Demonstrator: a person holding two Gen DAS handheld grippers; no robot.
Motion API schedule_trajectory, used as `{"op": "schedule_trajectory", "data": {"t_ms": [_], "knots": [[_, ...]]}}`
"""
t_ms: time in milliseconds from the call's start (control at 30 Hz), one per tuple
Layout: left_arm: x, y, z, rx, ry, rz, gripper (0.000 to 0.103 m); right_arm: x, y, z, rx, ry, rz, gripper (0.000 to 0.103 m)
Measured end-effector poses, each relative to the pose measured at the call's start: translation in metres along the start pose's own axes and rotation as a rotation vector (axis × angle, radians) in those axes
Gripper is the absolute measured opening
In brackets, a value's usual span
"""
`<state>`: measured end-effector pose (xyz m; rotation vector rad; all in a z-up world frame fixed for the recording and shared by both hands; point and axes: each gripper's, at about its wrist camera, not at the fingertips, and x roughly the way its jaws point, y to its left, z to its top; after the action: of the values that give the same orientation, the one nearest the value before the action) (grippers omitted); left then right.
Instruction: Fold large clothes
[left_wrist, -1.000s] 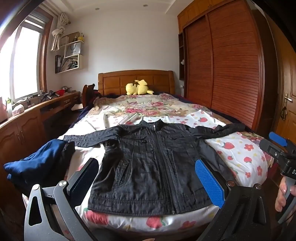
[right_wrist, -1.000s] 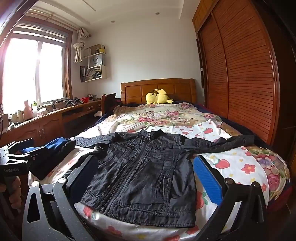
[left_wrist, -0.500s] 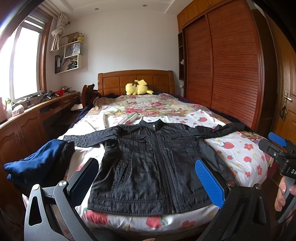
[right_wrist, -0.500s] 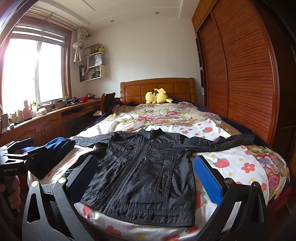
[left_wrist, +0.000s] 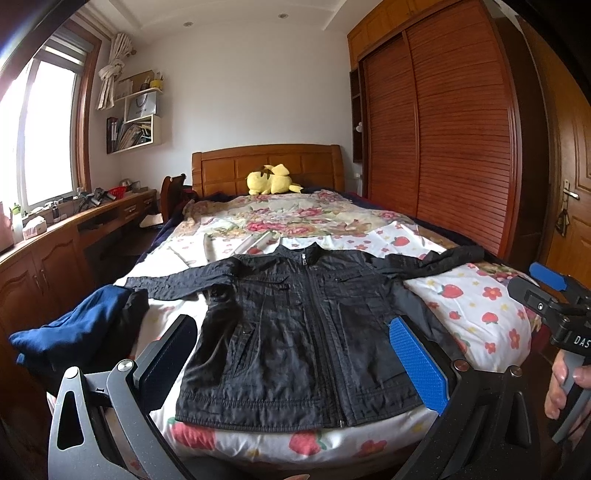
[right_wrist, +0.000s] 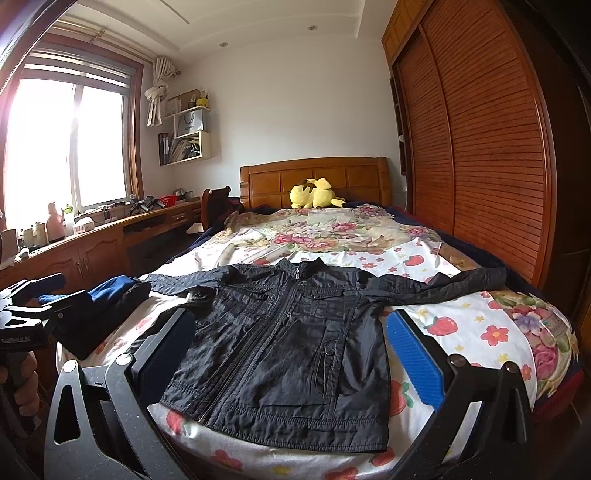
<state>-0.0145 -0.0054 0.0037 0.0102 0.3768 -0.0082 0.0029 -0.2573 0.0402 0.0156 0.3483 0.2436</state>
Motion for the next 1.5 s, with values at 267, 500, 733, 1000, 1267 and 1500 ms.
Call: {"op": "schedule_trajectory", "data": {"t_ms": [267,500,733,1000,1267,1500], "knots": [[-0.0018,0.0003,-0.0003,0.003,-0.008,-0.002,0.103,-0.0014,0.0001,0.0014,0.000,-0.004,0.002,0.103],[-0.0025,-0.0011,0.0000,0.005,-0.011,0.000,0.103,-0.0017,0.0003,0.0020,0.000,-0.004,0.003,0.103],[-0.0033,-0.0028,0.0018,0.010,-0.016,0.002,0.103,-0.0029,0.0002,0.0028,0.001,-0.007,0.003,0.103],[-0.0044,-0.0035,0.0016,0.010,-0.017,0.001,0.103,-0.0037,0.0005,0.0031,0.001,-0.006,0.004,0.103],[-0.0041,-0.0031,0.0023,0.009,-0.015,0.003,0.103,-0.0040,0.0009,0.0034,0.002,-0.008,0.004,0.103],[0.0023,-0.0016,0.0001,0.002,-0.004,0.009,0.103,-0.0033,0.0034,0.0039,-0.001,0.002,0.006,0.103]]}}
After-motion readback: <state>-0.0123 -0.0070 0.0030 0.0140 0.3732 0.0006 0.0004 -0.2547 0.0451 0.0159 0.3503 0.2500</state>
